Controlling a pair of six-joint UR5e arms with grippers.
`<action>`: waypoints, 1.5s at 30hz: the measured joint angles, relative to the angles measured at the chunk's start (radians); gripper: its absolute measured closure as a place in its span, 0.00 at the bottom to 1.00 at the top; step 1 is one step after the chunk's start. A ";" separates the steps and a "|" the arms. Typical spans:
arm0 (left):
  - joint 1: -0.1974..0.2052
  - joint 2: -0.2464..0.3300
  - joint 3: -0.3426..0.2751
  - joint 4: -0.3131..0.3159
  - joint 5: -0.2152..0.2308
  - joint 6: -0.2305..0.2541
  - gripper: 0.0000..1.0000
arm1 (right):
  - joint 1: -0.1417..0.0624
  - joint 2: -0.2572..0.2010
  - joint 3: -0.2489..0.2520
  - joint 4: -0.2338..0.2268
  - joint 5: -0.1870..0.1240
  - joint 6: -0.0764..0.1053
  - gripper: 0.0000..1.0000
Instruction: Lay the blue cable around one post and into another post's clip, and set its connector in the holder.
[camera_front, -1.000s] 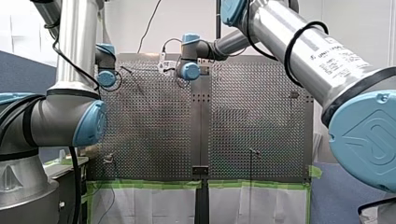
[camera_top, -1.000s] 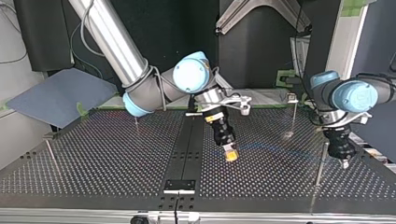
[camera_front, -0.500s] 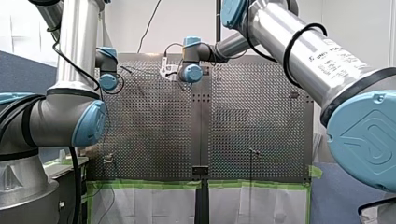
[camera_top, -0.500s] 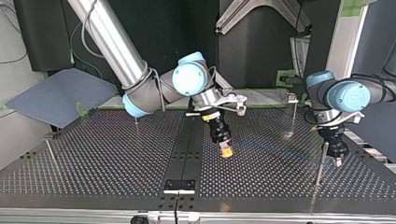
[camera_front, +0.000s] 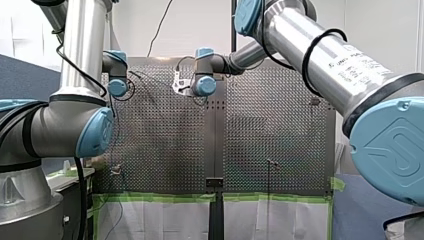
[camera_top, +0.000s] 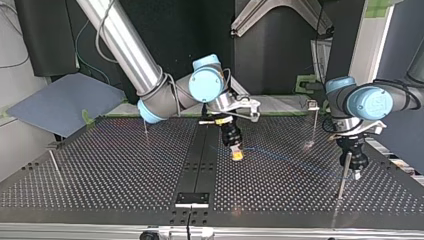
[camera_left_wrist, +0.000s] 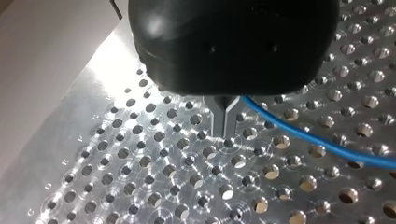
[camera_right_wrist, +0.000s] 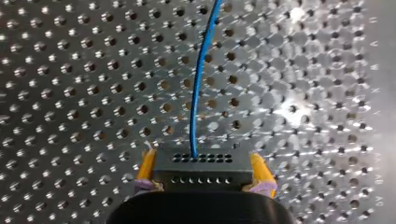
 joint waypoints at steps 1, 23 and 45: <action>-0.001 0.000 -0.001 0.001 0.000 0.002 1.00 | 0.000 0.000 0.004 -0.001 0.001 0.000 0.95; -0.010 0.000 -0.051 0.054 0.049 -0.075 0.03 | -0.001 0.002 0.098 -0.046 0.030 0.000 0.93; -0.009 0.000 -0.053 0.001 0.090 -0.205 0.00 | -0.028 0.001 0.289 -0.208 0.165 0.009 0.93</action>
